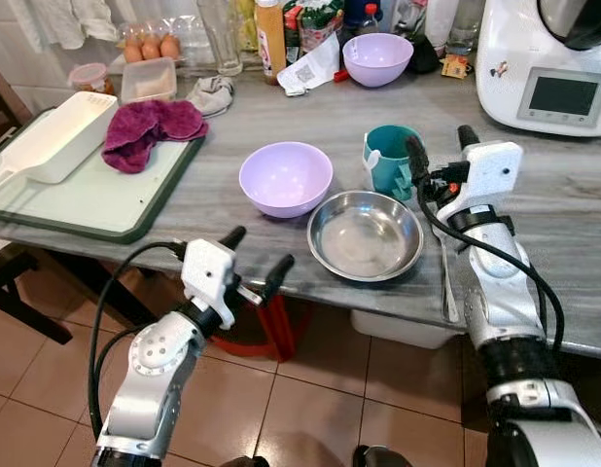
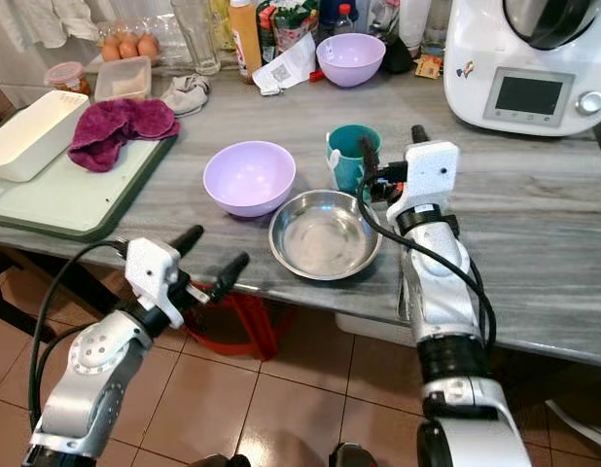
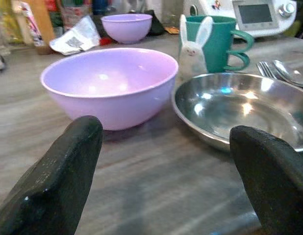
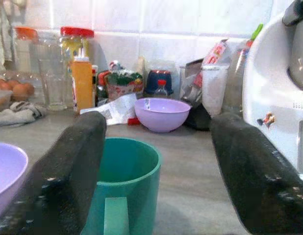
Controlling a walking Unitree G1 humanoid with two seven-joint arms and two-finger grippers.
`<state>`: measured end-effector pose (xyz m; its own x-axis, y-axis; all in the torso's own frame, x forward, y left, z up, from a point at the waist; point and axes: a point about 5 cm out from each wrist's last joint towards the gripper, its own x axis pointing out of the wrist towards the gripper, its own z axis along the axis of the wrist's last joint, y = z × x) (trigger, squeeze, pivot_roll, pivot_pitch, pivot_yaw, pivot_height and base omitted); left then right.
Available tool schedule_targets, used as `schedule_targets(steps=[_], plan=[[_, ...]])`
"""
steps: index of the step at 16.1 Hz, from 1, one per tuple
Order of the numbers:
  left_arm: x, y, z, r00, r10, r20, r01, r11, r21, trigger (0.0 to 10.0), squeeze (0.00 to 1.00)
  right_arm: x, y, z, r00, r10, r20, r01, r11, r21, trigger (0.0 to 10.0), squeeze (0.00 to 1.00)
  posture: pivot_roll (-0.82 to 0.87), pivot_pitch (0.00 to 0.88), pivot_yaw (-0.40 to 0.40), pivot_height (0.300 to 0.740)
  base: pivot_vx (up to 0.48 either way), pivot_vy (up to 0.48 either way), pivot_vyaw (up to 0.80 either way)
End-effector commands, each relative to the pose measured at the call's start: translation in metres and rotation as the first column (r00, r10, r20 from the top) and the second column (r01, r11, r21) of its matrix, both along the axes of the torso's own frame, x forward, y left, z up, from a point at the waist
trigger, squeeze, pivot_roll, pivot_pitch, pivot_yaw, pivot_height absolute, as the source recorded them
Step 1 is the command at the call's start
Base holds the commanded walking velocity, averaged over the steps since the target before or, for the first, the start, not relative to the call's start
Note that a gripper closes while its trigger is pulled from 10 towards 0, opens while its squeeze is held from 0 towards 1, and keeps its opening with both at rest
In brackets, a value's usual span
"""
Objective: Setting the table
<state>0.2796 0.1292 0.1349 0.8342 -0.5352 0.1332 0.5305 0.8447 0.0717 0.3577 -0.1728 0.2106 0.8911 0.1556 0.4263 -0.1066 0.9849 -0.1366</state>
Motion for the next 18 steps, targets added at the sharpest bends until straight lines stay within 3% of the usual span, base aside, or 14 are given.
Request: schedule_targets(steps=[1,4,5,6,7,10,14,15,16,18], plan=[[0.003,0.006,-0.002,0.999,0.044,-0.003,-0.044,0.999,0.0,10.0,0.0,-0.005,0.004,0.004,1.0,-0.003,0.02,0.003,1.0,0.008,10.0,1.0,-0.11,0.121,0.07,0.74,0.0,0.0,0.0],[0.014,0.02,0.006,0.984,0.174,0.044,-0.174,0.985,-0.006,10.0,0.0,-0.024,0.007,0.002,0.997,-0.063,0.04,0.062,0.998,0.005,10.0,1.0,-0.1,0.107,0.071,0.74,0.0,0.0,0.0],[0.019,0.03,0.008,0.962,0.268,0.053,-0.268,0.963,-0.004,10.0,0.0,-0.032,0.006,0.0,0.997,-0.075,0.031,0.075,0.997,0.0,10.0,0.28,-0.11,0.103,0.075,0.74,0.0,0.0,0.0],[0.02,0.033,0.008,0.951,0.304,0.055,-0.304,0.953,-0.004,10.0,0.0,-0.034,0.006,-0.001,0.997,-0.078,0.027,0.078,0.997,0.0,10.0,0.28,-0.11,0.103,0.075,0.74,0.0,0.0,0.0],[0.023,0.04,0.007,0.921,0.385,0.059,-0.386,0.922,0.01,10.0,0.0,-0.039,0.005,-0.005,0.996,-0.088,0.011,0.089,0.995,-0.034,10.0,0.0,-0.11,0.102,0.078,0.74,0.0,0.0,0.0],[0.025,0.04,0.007,0.913,0.401,0.073,-0.403,0.915,0.01,10.0,0.0,-0.045,0.007,-0.009,0.997,-0.072,-0.008,0.072,0.996,-0.06,10.0,0.0,-0.12,0.098,0.085,0.74,0.0,0.0,0.68],[0.031,0.046,0.01,0.858,0.499,0.118,-0.505,0.863,0.026,10.0,0.0,-0.049,0.016,-0.004,0.998,-0.057,-0.004,0.057,0.995,-0.078,10.0,0.0,-0.12,0.089,0.086,0.74,0.0,0.0,0.8],[0.032,0.049,0.01,0.842,0.524,0.127,-0.532,0.845,0.043,10.0,0.0,-0.05,0.017,-0.003,0.999,-0.052,-0.004,0.052,0.995,-0.084,10.0,0.0,-0.12,0.089,0.086,0.74,0.0,0.0,0.8],[0.034,0.055,0.007,0.797,0.589,0.133,-0.601,0.796,0.072,10.0,0.0,-0.051,0.019,-0.003,0.999,-0.041,-0.006,0.04,0.995,-0.093,10.0,0.0,-0.11,0.083,0.083,0.74,0.0,0.0,0.8],[0.033,0.062,0.007,0.751,0.64,0.164,-0.656,0.751,0.073,10.0,0.0,-0.052,0.024,-0.003,1.0,-0.02,-0.012,0.019,0.995,-0.1,10.0,0.0,-0.11,0.082,0.082,0.74,0.0,0.0,0.8]])
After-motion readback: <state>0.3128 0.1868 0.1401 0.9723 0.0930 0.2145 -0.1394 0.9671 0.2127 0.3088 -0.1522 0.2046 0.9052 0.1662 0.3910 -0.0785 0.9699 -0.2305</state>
